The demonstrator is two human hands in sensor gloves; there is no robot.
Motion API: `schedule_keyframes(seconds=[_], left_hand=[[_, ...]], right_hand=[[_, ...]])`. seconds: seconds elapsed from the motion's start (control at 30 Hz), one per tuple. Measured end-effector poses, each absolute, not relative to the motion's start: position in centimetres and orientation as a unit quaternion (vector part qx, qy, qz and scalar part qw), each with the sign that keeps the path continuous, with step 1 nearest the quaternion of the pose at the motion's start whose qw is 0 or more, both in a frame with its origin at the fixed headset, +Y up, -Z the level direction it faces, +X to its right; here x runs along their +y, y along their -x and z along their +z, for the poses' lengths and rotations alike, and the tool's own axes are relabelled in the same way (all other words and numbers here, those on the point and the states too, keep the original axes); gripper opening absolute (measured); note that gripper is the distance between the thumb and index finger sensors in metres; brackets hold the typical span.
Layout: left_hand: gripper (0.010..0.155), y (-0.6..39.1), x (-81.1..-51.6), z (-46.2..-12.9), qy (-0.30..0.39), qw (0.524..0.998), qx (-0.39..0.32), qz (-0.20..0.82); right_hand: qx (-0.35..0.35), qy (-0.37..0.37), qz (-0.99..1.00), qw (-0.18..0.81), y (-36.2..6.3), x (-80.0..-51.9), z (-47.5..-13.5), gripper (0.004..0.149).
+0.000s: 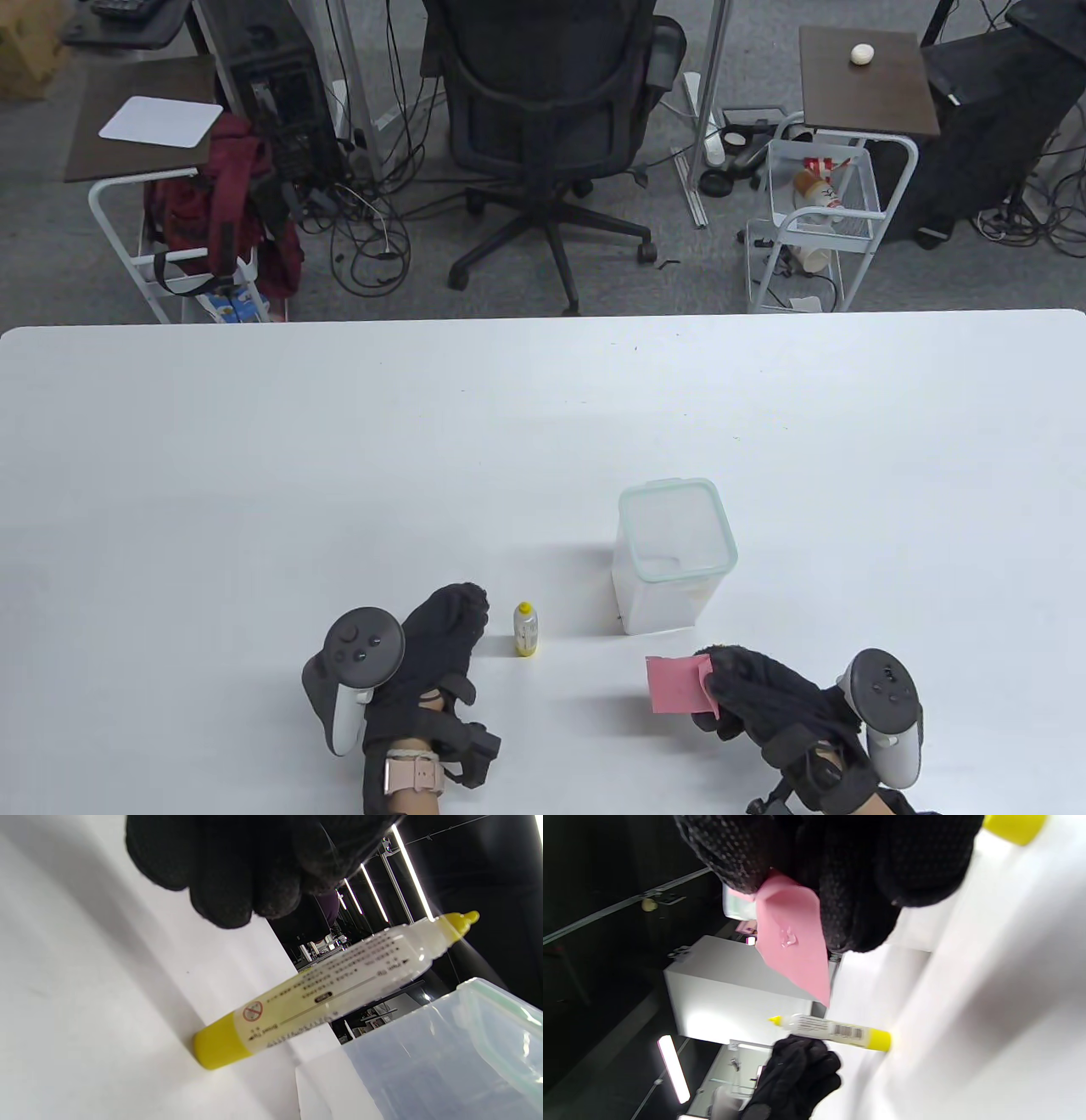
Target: Squeeze liquid glue on card and attach to container
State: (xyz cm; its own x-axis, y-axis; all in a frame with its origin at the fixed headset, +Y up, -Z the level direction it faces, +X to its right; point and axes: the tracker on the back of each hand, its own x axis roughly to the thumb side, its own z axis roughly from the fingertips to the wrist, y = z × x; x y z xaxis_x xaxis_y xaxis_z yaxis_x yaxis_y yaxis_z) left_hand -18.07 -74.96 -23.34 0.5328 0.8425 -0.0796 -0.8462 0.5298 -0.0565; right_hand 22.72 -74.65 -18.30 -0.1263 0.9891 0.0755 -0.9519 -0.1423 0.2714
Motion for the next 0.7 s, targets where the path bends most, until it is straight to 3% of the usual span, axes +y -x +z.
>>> schedule_keyframes(seconds=[0.1, 0.2, 0.37, 0.5, 0.7], left_hand=[[0.042, 17.9, -75.0, -23.5, 0.047, 0.879, 0.019, 0.475], [0.042, 17.8, -75.0, -23.6, 0.052, 0.879, 0.018, 0.474], [0.042, 18.0, -74.9, -23.6, 0.048, 0.873, 0.018, 0.486], [0.042, 18.3, -74.8, -23.5, 0.044, 0.873, 0.021, 0.485], [0.042, 18.6, -74.6, -23.7, 0.041, 0.873, 0.021, 0.486]], right_hand=[[0.007, -0.158, 0.753, 0.639, -22.9, -71.7, -18.0, 0.039], [-0.113, -0.193, 0.781, 0.583, -23.5, -66.9, -18.0, 0.039], [-0.259, -0.22, 0.849, 0.405, -22.6, -62.3, -19.9, 0.039], [-0.288, -0.25, 0.878, 0.288, -21.3, -61.9, -22.7, 0.038], [-0.244, -0.242, 0.923, 0.17, -19.9, -61.7, -24.4, 0.038]])
